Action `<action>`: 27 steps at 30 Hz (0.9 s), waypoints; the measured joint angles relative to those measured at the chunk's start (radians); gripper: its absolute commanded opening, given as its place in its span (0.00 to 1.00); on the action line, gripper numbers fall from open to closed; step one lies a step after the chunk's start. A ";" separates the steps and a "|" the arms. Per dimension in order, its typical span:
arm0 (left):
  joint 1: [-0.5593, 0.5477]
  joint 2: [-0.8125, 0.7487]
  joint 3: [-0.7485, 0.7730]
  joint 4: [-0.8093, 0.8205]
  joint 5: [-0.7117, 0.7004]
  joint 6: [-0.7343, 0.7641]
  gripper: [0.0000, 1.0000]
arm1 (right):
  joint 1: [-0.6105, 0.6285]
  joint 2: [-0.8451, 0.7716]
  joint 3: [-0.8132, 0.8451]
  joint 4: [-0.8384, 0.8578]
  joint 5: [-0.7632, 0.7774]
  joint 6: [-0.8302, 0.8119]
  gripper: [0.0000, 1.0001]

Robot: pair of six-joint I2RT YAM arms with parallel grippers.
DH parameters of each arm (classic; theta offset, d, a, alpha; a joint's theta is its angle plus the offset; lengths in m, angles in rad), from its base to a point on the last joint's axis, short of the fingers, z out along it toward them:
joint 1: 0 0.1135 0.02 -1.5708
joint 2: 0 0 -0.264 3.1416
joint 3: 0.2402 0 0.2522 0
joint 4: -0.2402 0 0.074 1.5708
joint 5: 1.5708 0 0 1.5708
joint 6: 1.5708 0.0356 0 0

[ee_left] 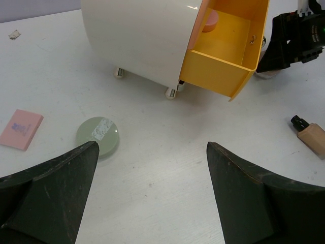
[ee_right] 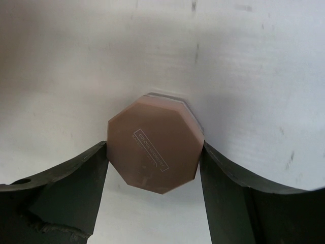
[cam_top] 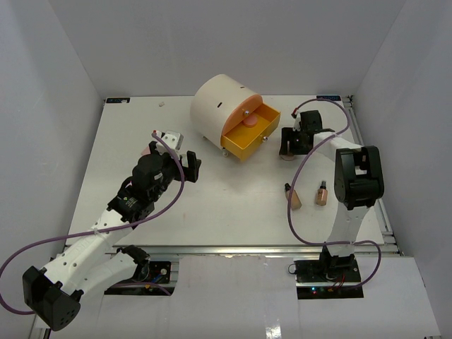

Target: Organize the makeup

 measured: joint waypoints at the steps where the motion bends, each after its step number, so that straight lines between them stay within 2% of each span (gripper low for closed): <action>1: 0.000 0.000 0.000 0.000 0.000 0.000 0.98 | -0.003 -0.025 -0.022 -0.005 0.004 -0.010 0.27; 3: 0.000 0.000 0.000 0.000 0.000 0.000 0.98 | -0.009 -0.078 -0.054 -0.009 0.009 -0.034 0.22; 9: 0.000 0.000 0.000 0.000 0.001 0.000 0.98 | -0.016 -0.275 -0.077 0.005 0.007 -0.111 0.17; 15: 0.000 0.000 0.000 0.000 0.002 0.000 0.98 | 0.017 -0.418 -0.026 0.018 -0.095 -0.194 0.15; 23: 0.000 0.000 0.000 0.000 0.001 0.000 0.98 | 0.199 -0.326 0.196 -0.010 -0.162 -0.260 0.24; 27: 0.000 0.000 0.000 0.000 0.001 0.001 0.98 | 0.255 -0.236 0.270 -0.022 -0.161 -0.287 0.41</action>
